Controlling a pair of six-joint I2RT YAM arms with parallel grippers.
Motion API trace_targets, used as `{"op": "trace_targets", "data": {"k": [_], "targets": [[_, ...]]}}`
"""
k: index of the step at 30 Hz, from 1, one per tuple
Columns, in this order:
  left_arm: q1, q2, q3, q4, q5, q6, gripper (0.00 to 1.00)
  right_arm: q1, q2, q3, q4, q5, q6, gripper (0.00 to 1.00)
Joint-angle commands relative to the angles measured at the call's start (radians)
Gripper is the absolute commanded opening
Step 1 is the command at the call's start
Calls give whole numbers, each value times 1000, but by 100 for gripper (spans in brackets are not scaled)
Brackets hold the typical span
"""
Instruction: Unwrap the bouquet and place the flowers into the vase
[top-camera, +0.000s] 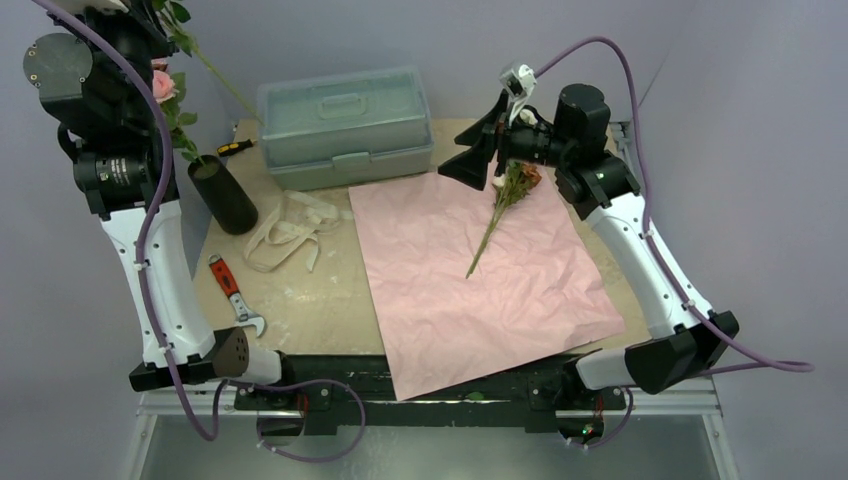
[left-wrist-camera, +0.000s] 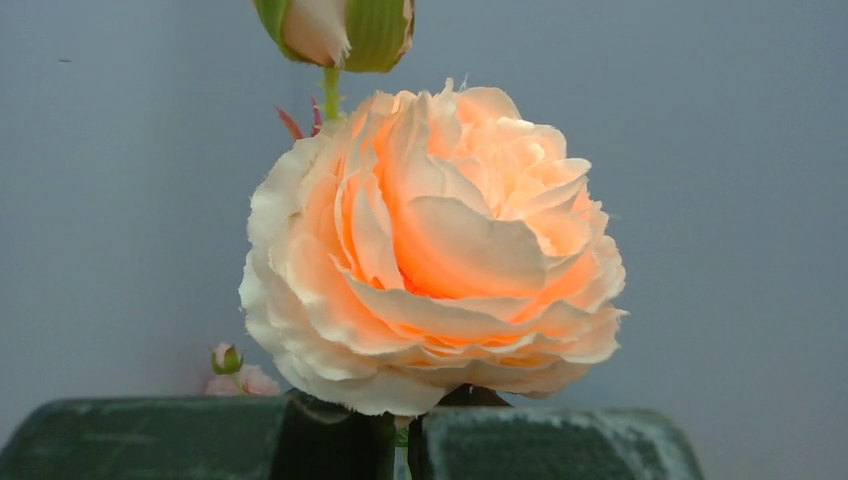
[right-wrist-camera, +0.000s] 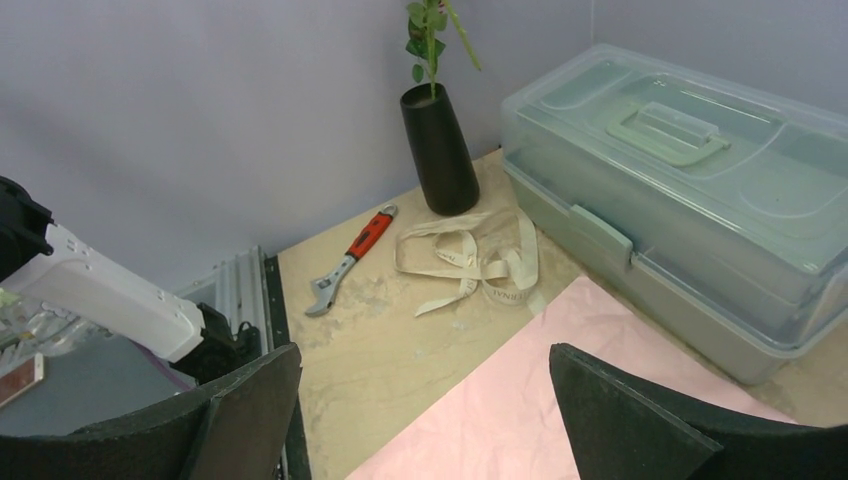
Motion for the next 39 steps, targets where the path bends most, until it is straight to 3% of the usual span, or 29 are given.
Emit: {"op": "trace_targets", "data": {"k": [1, 5, 12, 22, 33, 39], "targets": [[13, 48, 64, -42, -105, 80, 0, 5, -25, 7, 15, 12, -43, 98], [21, 52, 67, -67, -136, 136, 0, 4, -44, -30, 39, 25, -63, 98], [27, 21, -74, 11, -275, 258, 0, -6, -51, -59, 29, 1, -102, 98], [29, 67, -26, 17, -347, 343, 0, -27, -53, -88, 30, -24, -108, 98], [29, 164, 150, -31, -320, 295, 0, -35, -63, -103, 13, -19, -121, 98], [34, 152, 85, -42, -322, 275, 0, -44, -48, -94, 4, -21, -127, 98]]}}
